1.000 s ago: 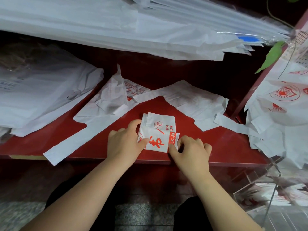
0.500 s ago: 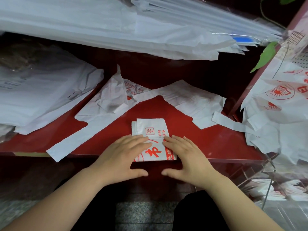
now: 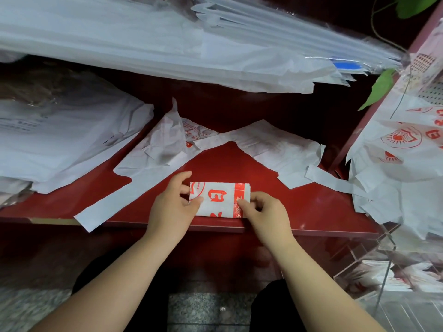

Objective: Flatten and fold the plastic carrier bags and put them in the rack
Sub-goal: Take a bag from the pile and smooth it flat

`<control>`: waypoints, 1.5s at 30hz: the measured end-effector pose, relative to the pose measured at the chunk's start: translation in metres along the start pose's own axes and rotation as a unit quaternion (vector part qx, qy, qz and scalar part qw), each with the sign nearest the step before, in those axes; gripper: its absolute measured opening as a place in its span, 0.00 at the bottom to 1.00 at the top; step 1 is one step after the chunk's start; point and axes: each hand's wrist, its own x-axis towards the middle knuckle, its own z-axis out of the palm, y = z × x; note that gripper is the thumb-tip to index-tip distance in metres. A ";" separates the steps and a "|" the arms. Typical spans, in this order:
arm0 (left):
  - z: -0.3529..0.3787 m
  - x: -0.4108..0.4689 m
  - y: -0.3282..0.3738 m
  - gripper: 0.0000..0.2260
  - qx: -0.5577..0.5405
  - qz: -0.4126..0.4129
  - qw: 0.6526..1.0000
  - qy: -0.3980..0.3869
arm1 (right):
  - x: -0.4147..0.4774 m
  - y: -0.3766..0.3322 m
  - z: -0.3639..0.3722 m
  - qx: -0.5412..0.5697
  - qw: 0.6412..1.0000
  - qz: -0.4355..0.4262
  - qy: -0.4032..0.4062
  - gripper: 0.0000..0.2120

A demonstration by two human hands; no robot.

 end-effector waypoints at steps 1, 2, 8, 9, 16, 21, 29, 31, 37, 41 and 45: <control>0.001 0.001 0.002 0.25 0.017 0.000 1.000 0.004 | 0.003 -0.004 0.002 -0.032 0.999 0.009 0.003 0.08; 0.003 0.001 0.002 0.26 0.032 0.003 0.999 0.007 | 0.005 -0.007 0.004 -0.069 0.998 0.014 0.004 0.10; 0.007 0.003 0.003 0.26 0.203 0.038 0.978 0.015 | 0.012 -0.015 0.013 -0.229 0.973 0.020 0.025 0.14; 0.008 0.004 0.000 0.25 0.228 0.054 0.972 0.017 | 0.012 -0.015 0.014 -0.244 0.969 0.009 0.032 0.15; 0.005 0.003 -0.025 0.20 0.357 0.337 0.869 -0.066 | 0.006 0.002 0.019 -0.253 0.950 -0.156 0.100 0.16; -0.004 -0.002 -0.031 0.28 0.356 0.382 0.845 -0.112 | -0.008 0.012 0.006 -0.228 0.945 -0.222 -0.072 0.21; -0.008 -0.011 -0.024 0.13 0.236 0.414 0.876 -0.067 | -0.034 0.025 -0.006 -0.292 0.908 -0.298 -0.035 0.25; -0.006 -0.013 -0.013 0.12 0.196 0.404 0.889 -0.087 | -0.040 0.023 -0.012 -0.272 0.914 -0.300 -0.022 0.16; 0.010 -0.036 0.035 0.09 -0.008 0.203 0.970 -0.136 | -0.055 0.023 -0.049 -0.065 0.986 -0.147 -0.039 0.08; 0.036 -0.041 0.066 0.14 -0.056 0.164 0.963 -0.205 | -0.067 0.036 -0.085 0.093 0.995 -0.032 -0.022 0.13; 0.076 -0.047 0.099 0.14 -0.054 0.150 0.955 -0.251 | -0.081 0.058 -0.122 0.130 0.991 0.018 0.010 0.14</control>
